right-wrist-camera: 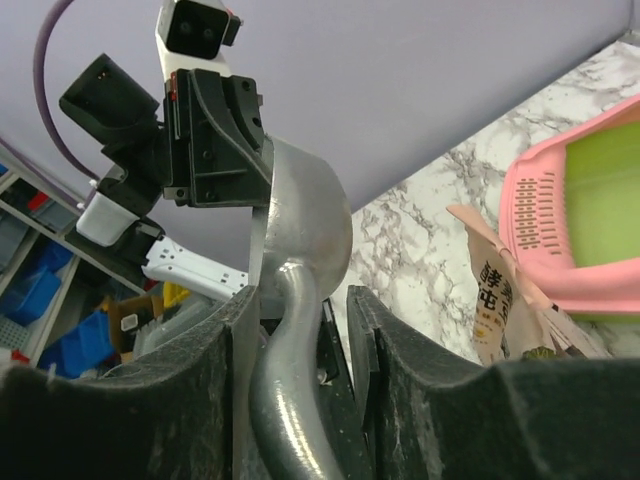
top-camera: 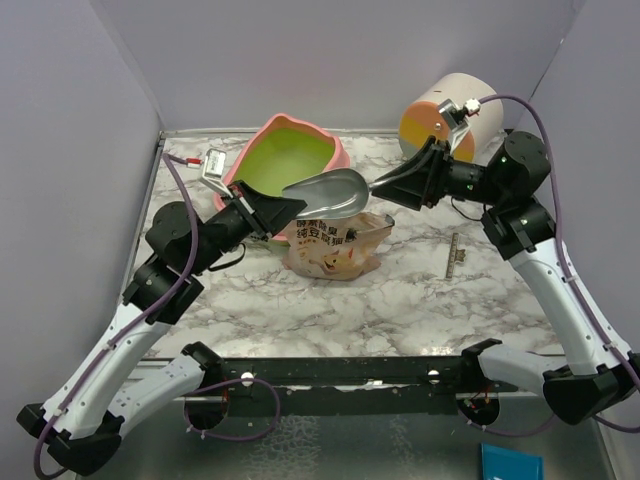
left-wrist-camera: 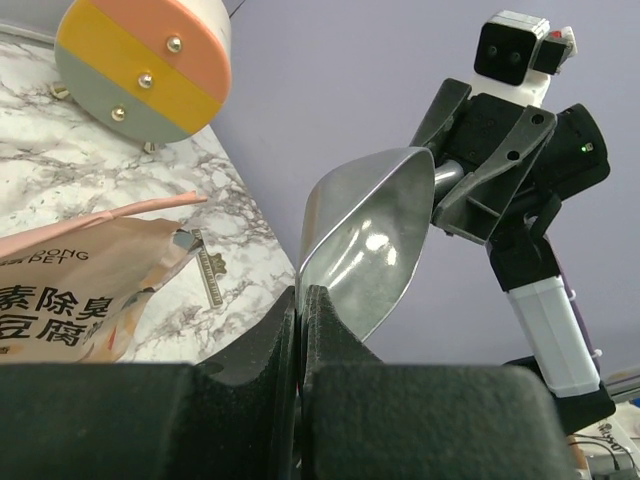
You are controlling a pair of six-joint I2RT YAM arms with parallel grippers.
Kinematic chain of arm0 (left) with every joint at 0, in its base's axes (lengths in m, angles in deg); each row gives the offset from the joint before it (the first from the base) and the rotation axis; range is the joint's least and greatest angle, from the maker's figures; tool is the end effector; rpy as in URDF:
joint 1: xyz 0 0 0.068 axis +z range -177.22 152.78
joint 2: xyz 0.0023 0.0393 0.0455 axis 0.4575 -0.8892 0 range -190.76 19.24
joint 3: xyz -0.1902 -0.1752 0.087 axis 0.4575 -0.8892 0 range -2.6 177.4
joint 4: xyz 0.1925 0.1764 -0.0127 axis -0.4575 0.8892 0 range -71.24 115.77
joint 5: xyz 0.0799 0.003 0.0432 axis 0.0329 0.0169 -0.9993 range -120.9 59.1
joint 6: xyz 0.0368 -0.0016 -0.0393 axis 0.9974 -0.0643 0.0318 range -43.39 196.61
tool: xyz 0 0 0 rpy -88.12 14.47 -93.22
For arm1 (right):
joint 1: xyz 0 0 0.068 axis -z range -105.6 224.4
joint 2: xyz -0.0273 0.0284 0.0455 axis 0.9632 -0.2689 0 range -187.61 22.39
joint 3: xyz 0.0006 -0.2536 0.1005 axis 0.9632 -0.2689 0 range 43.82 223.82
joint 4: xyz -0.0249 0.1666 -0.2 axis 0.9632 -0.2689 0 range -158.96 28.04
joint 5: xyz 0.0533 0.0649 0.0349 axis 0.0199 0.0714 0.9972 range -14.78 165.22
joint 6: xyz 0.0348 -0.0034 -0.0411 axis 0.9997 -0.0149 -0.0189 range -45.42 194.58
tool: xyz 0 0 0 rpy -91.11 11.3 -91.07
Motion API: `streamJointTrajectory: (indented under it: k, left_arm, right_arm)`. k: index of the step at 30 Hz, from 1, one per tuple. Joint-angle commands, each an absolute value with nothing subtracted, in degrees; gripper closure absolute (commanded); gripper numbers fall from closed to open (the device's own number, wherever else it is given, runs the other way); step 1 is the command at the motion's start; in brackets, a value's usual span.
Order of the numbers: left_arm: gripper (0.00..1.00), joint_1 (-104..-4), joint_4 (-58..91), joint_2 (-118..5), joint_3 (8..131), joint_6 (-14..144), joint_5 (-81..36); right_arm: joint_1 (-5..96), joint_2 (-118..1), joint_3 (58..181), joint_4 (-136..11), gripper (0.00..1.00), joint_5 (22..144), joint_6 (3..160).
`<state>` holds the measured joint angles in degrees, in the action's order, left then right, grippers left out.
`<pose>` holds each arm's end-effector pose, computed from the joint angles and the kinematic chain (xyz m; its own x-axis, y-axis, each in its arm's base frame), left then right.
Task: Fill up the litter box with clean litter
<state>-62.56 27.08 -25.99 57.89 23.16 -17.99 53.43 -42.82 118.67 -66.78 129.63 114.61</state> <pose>0.1279 -0.1004 0.4364 -0.5395 -0.5774 -0.6128 0.5226 0.3410 -0.7814 0.2092 0.1113 0.4613 -0.5605 0.1859 -0.8070 -0.7894 0.1746 0.5885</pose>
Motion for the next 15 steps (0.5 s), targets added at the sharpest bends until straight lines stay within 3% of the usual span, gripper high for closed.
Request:
streamJointTrajectory:
  k: [1, 9, 11, 15]
  left_arm:
    - [1.0, -62.6, 25.1, -26.6, 59.3, 23.9, -16.0]
    - [1.0, -62.6, 26.3, -26.6, 59.4, 24.2, -16.3]
    - [1.0, -62.6, 26.6, -26.2, 59.3, 24.1, -16.6]
    - [1.0, -62.6, 27.1, -26.1, 59.2, 24.1, -17.3]
  right_arm:
    - [53.7, -40.9, 120.8, -72.9, 0.61, 130.3, 110.3]
    - [53.7, -40.4, 122.5, -75.6, 0.62, 126.4, 107.8]
    - [53.7, -40.8, 123.0, -75.6, 0.68, 127.1, 107.9]
    - [53.7, -40.9, 122.7, -75.1, 0.9, 128.4, 108.1]
